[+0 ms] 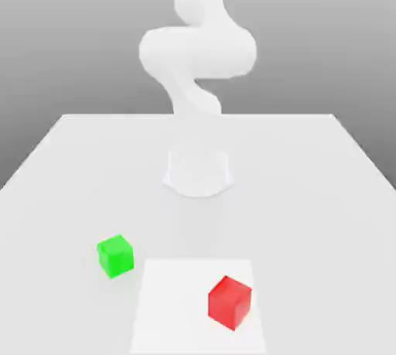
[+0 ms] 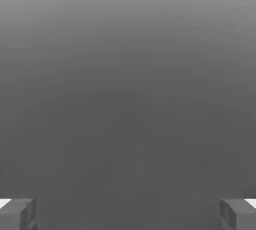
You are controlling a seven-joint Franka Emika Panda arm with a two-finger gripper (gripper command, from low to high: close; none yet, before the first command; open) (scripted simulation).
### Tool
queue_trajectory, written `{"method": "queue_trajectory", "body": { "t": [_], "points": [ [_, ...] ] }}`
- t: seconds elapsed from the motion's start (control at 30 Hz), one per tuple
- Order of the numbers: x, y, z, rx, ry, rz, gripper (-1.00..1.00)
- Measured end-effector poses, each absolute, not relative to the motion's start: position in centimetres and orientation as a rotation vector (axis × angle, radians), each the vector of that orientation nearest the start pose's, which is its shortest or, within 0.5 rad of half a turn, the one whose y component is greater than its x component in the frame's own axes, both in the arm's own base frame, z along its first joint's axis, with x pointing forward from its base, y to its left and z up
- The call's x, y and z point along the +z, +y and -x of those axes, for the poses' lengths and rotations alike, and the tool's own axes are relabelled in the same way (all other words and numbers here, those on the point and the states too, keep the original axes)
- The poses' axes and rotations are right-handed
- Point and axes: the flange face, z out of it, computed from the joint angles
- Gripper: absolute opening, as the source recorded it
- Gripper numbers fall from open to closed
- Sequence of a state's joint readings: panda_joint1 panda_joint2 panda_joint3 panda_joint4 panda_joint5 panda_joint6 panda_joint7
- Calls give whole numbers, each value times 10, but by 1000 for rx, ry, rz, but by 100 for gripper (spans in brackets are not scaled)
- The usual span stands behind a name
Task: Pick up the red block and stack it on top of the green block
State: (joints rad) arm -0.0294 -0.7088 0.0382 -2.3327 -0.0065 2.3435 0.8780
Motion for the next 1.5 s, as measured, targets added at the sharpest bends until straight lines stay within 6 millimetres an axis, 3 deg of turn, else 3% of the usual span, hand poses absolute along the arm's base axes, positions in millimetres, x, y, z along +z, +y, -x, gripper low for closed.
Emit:
{"method": "queue_trajectory", "body": {
  "t": [0.17,0.37,0.53,0.7,0.9,0.93,1.17,1.33,1.4,1.5],
  "points": [
    [564,19,-437,-749,1356,2489,0],
    [438,28,-467,-513,1603,2490,0],
    [334,35,-465,-301,1800,2462,0],
    [239,47,-440,-76,1985,2408,0],
    [161,51,-430,-1,2048,2380,0],
    [151,50,-429,0,2048,2381,-100],
    [149,51,-429,-2,2048,2379,-100],
    [198,50,-430,-2,2049,2379,-100],
    [211,34,-425,-1,2166,2274,-100],
    [222,-13,-412,3,2445,1970,-100]
  ]
}}
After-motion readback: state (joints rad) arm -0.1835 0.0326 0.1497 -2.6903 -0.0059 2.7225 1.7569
